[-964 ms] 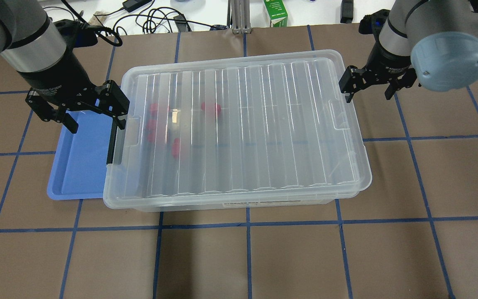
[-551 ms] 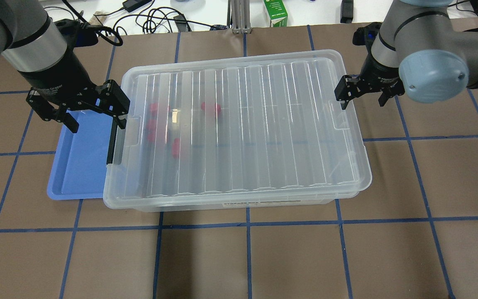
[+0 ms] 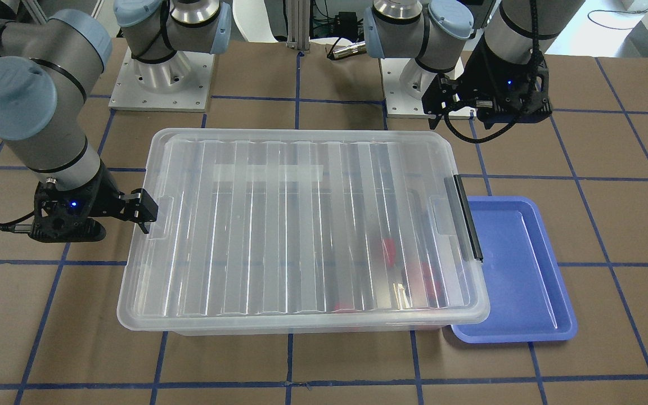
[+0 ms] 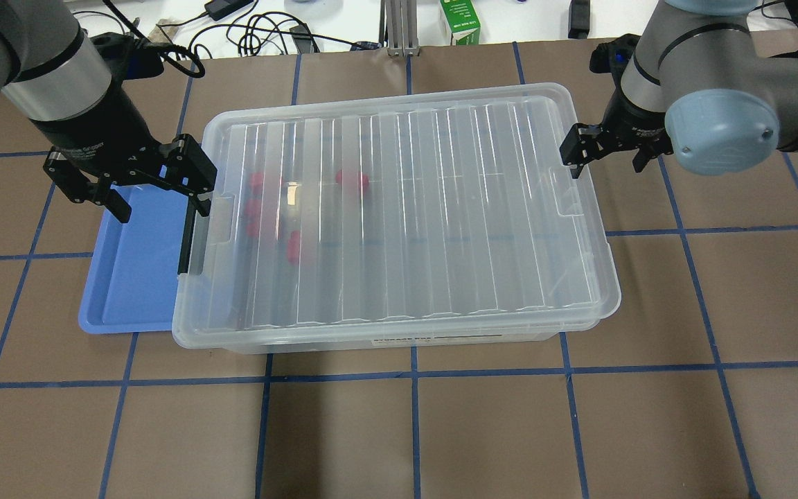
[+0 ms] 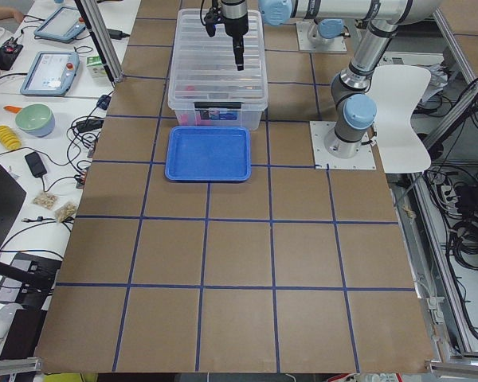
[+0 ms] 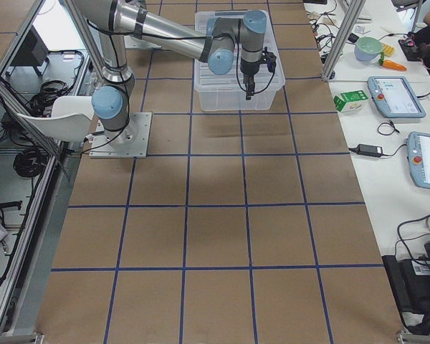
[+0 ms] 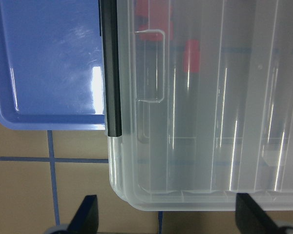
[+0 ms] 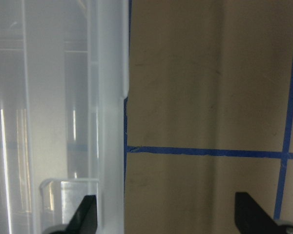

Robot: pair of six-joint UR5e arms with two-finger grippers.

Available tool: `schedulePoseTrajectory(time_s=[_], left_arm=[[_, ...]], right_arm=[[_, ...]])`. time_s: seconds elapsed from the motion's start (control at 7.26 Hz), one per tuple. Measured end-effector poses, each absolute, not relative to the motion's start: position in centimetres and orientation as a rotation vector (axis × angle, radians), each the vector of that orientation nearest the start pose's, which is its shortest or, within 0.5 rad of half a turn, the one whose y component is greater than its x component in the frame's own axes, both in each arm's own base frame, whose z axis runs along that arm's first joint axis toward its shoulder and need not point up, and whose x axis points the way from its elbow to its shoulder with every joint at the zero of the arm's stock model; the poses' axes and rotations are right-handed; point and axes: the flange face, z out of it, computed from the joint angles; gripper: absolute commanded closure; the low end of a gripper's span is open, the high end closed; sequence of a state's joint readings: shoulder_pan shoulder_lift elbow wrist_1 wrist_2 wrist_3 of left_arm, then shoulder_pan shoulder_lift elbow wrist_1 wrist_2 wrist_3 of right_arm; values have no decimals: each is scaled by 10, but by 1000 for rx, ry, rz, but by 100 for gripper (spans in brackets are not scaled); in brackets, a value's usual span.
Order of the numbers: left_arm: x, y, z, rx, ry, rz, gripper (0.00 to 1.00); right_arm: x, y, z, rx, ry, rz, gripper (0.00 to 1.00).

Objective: Place red block in blue tray from box

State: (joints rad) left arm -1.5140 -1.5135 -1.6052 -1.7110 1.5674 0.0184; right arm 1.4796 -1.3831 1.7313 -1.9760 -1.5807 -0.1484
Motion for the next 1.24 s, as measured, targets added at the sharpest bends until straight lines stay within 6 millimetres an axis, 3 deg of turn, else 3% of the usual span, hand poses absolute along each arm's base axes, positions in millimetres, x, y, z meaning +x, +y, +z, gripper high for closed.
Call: schedulePoseTrajectory(time_s=[0.41,1.24], left_arm=[[-108,-463,485,-61,3145,184,0],[-106,-472,476,-67,3154,199,0]], right_arm=[[36,-568,352,-42,3156,-105,1],[-11,-568,349,-168,3161,-75,0]])
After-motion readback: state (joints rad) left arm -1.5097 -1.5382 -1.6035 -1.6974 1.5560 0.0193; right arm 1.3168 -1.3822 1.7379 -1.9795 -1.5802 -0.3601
